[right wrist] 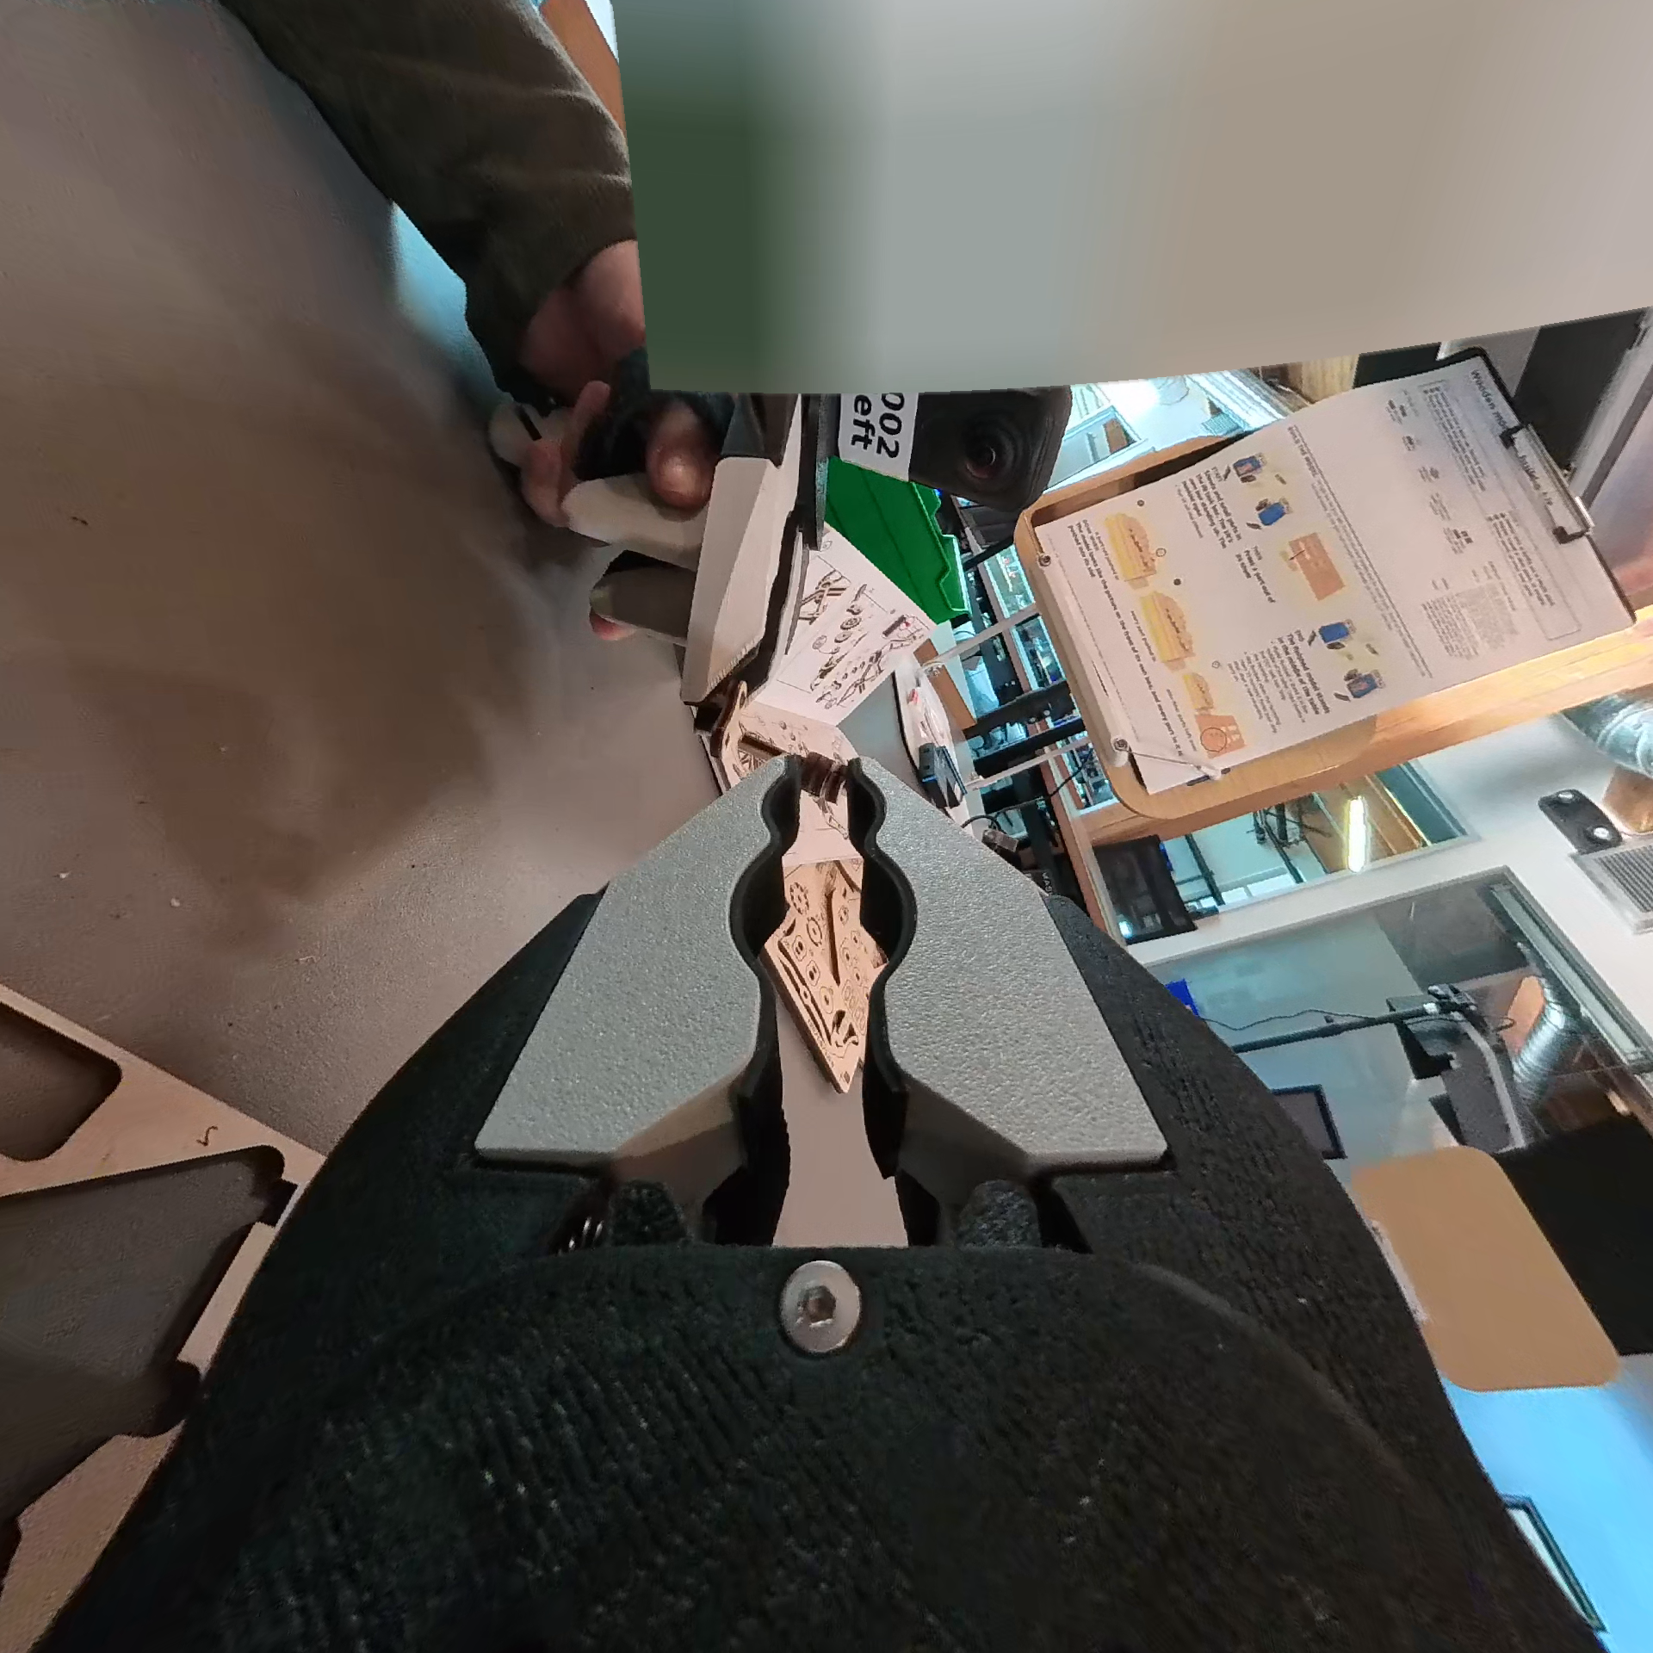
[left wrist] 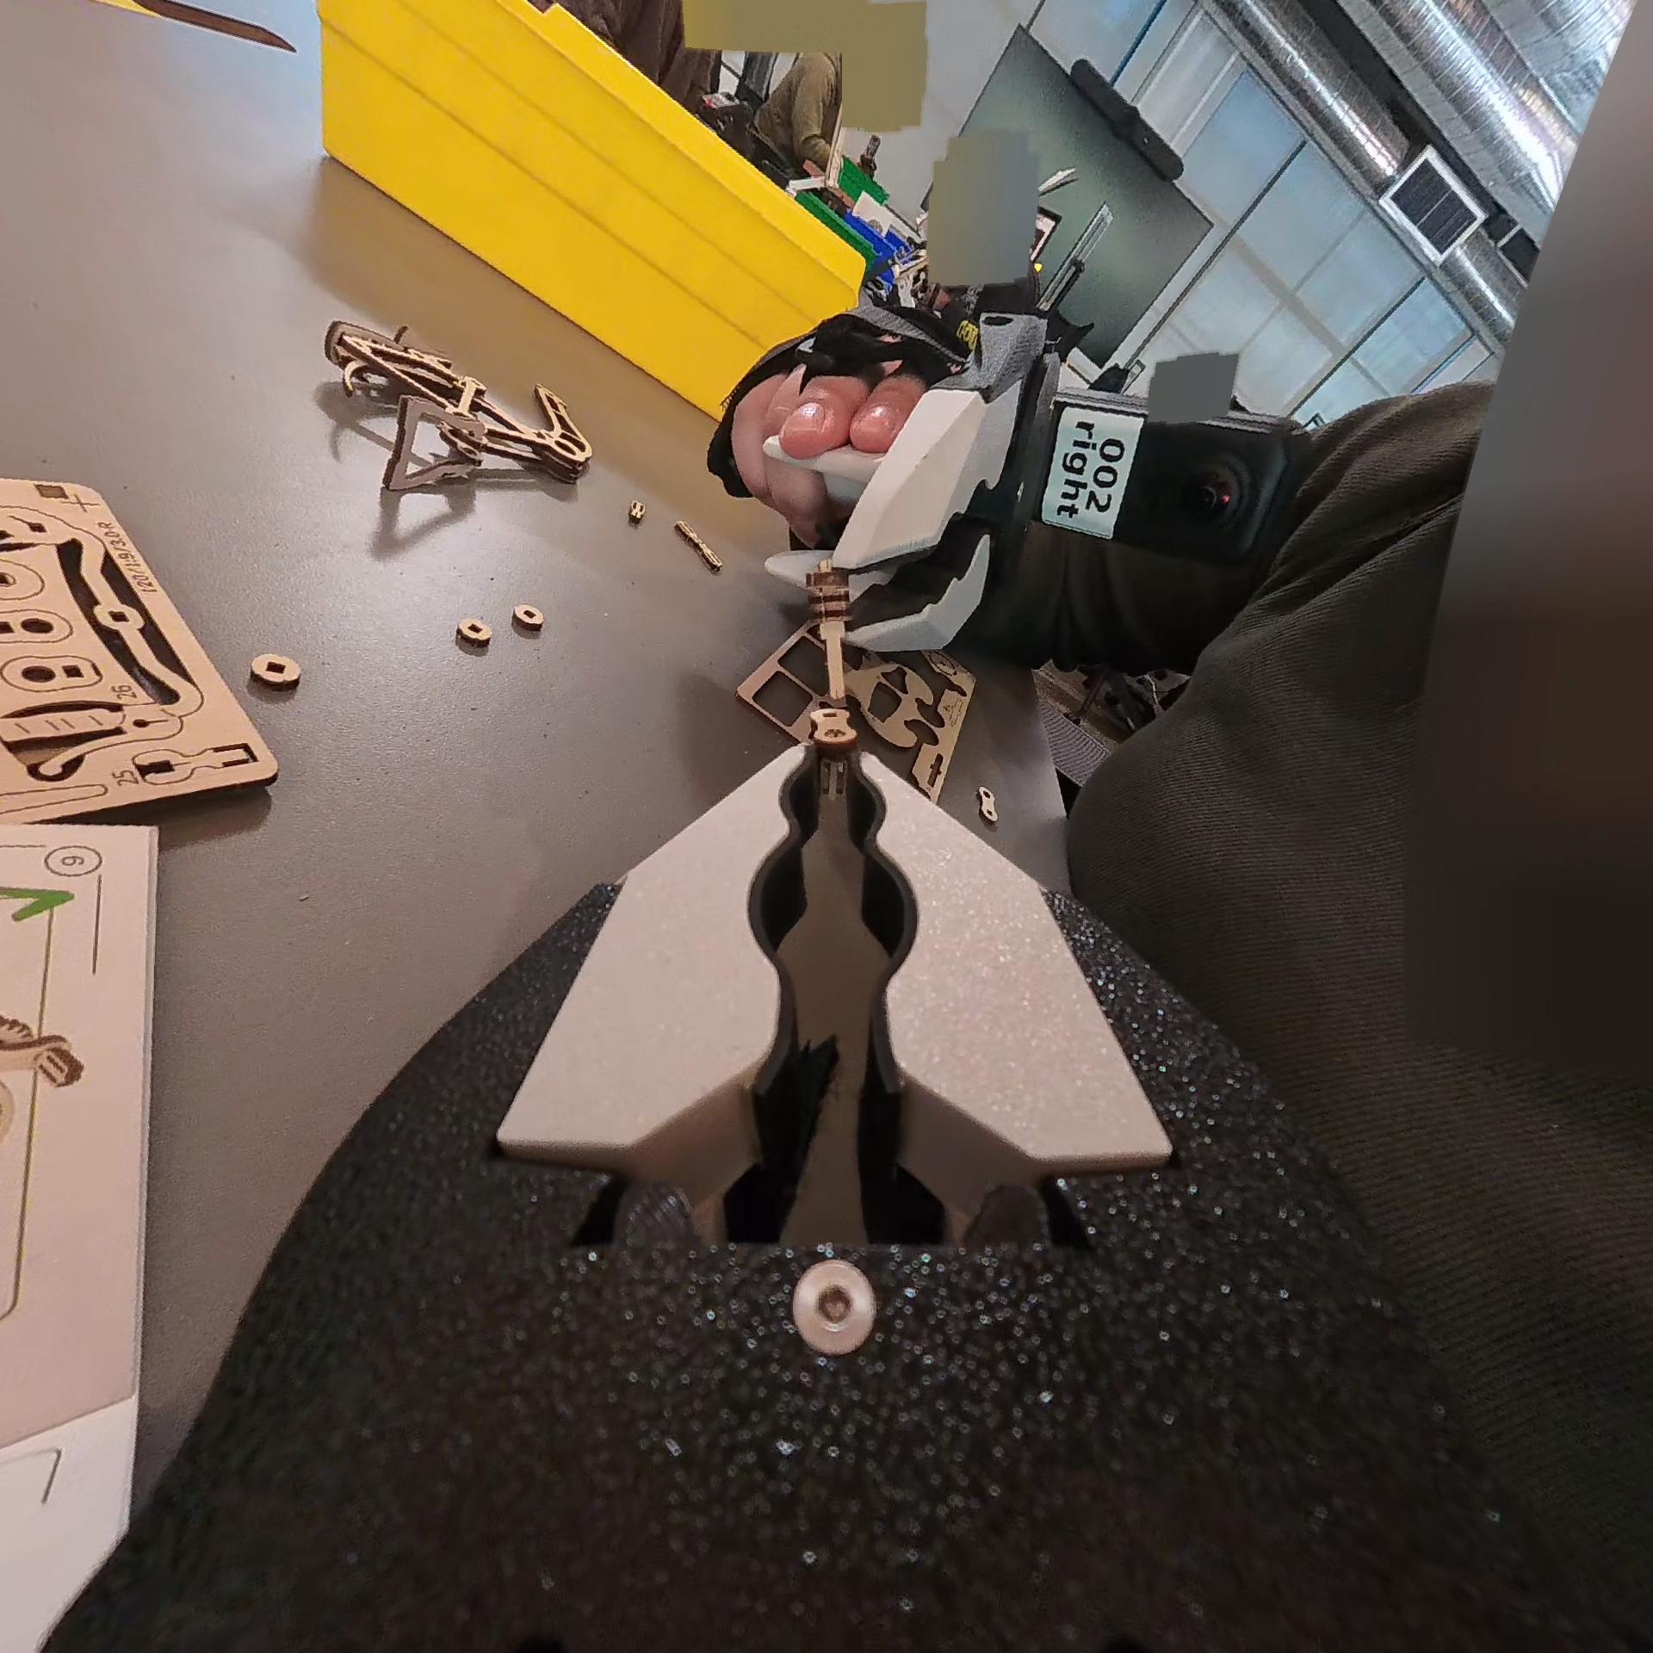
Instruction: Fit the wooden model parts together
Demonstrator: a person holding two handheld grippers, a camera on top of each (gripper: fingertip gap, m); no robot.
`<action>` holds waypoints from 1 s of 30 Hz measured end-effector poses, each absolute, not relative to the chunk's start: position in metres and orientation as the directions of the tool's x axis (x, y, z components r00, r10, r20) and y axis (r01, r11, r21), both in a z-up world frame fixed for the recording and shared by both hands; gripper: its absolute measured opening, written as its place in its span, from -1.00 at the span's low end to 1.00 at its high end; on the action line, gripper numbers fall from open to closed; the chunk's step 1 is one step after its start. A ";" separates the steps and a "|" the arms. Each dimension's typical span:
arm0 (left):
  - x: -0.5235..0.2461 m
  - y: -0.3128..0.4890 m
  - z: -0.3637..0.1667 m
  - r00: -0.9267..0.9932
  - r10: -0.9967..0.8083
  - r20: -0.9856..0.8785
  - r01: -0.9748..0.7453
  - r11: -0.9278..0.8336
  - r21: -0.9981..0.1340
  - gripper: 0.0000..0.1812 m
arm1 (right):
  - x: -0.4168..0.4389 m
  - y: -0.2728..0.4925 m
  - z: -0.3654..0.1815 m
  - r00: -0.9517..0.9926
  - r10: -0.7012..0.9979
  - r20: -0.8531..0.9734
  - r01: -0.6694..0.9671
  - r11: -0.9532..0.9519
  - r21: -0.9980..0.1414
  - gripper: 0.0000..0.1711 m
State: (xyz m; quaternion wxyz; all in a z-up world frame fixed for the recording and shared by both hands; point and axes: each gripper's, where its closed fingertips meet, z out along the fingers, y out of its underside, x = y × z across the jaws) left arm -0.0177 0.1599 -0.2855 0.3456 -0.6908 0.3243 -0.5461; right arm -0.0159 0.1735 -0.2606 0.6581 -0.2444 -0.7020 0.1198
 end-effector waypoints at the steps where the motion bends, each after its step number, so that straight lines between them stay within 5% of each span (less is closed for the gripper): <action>1: -0.017 0.160 -0.286 0.194 -0.826 0.530 -0.070 -0.550 -0.832 -0.96 | -0.016 0.173 -0.260 -0.014 0.498 0.867 0.184 0.854 -0.487 -0.90; 18: -0.014 0.161 -0.284 0.193 -0.824 0.532 -0.068 -0.552 -0.831 -0.96 | -0.017 0.174 -0.264 -0.020 0.483 0.875 0.192 0.861 -0.471 -0.90; 22: -0.017 0.168 -0.283 0.219 -0.842 0.492 -0.055 -0.514 -0.856 -0.96 | -0.016 0.187 -0.256 0.049 0.572 0.819 0.218 0.794 -0.568 -0.90; 27: -0.035 0.187 -0.252 0.460 -0.888 0.008 -0.059 -0.040 -0.997 -0.96 | -0.015 0.215 -0.244 0.166 0.877 0.450 0.193 0.419 -0.887 -0.90; 30: -0.038 0.188 -0.239 0.556 -0.756 -0.344 -0.218 0.267 -0.939 -0.96 | -0.018 0.215 -0.242 0.151 0.963 0.225 0.145 0.203 -0.968 -0.90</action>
